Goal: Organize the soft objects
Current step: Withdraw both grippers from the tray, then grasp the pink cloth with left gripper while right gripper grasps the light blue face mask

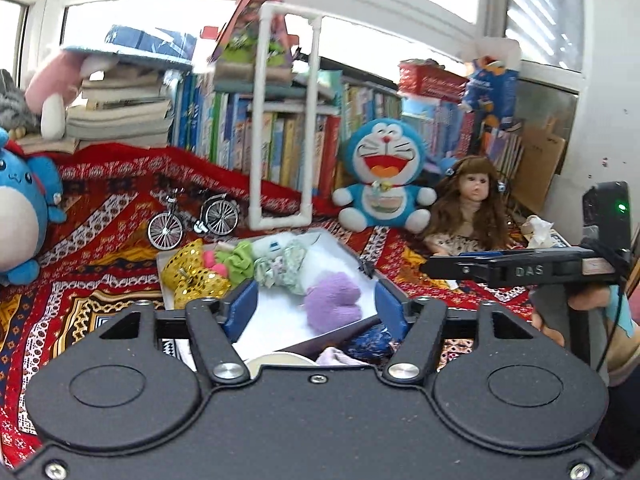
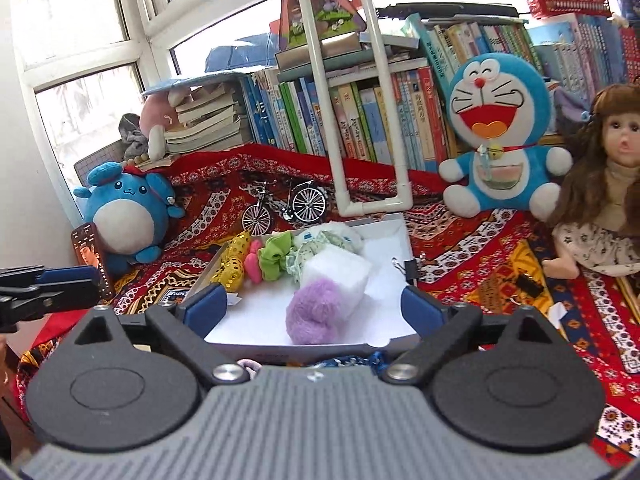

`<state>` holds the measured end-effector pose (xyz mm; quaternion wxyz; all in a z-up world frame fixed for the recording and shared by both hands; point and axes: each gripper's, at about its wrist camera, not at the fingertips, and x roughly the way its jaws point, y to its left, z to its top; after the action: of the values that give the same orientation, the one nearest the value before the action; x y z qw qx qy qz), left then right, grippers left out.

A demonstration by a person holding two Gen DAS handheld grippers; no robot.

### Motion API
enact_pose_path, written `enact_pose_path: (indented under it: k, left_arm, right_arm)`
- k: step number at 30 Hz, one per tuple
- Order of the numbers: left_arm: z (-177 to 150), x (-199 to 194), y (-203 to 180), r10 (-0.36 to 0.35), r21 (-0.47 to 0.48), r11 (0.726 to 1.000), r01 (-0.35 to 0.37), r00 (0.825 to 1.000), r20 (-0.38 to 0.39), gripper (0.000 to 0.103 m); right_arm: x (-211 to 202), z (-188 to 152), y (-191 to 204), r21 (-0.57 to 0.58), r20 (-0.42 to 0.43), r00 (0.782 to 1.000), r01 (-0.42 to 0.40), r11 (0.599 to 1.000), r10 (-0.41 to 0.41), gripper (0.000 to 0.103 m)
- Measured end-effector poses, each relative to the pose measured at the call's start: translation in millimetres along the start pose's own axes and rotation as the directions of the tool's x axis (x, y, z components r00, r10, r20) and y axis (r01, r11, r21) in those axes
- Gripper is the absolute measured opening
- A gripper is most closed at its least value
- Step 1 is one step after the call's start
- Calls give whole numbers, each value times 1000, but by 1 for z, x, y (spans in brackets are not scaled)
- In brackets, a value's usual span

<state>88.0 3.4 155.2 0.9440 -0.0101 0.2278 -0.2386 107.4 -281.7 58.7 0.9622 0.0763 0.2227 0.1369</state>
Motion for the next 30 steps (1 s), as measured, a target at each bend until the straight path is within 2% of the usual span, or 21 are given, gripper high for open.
enact_pose_path:
  k: [2, 7, 14, 21, 23, 25, 26, 30]
  left_arm:
    - [-6, -4, -8, 3, 11, 1000, -3, 1000, 24, 71]
    - [-22, -12, -21, -1, 11, 1000, 1, 999, 46, 76]
    - [-49, -24, -44, -2, 39, 999, -1, 997, 75, 76]
    - [-78, -25, -72, -18, 58, 998, 15, 998, 62, 76]
    - [-89, -23, -80, 1, 30, 1000, -4, 997, 80, 74]
    - [-104, -25, -85, 18, -56, 998, -9, 987, 159, 77]
    - [-109, -24, -87, 21, -84, 996, -6, 985, 173, 79]
    - [-122, 1, -99, 57, -76, 996, -51, 995, 79, 77]
  right_arm:
    - [-3, -3, -3, 3, -1, 1000, 5, 1000, -5, 100]
    - [-5, -12, -12, 0, -10, 1000, 17, 1000, -17, 101]
    - [-8, -22, -24, 13, -9, 999, 32, 999, -32, 103]
    - [-7, -34, -30, 11, -4, 999, 43, 999, -43, 103]
    - [-6, -37, -30, -2, -8, 999, 47, 999, -47, 103]
    - [-4, -40, -29, -16, -11, 999, 47, 999, -48, 103]
    - [-2, -40, -28, -24, -14, 999, 48, 999, -49, 103]
    - [1, -44, -27, -63, -25, 998, 57, 996, -58, 103]
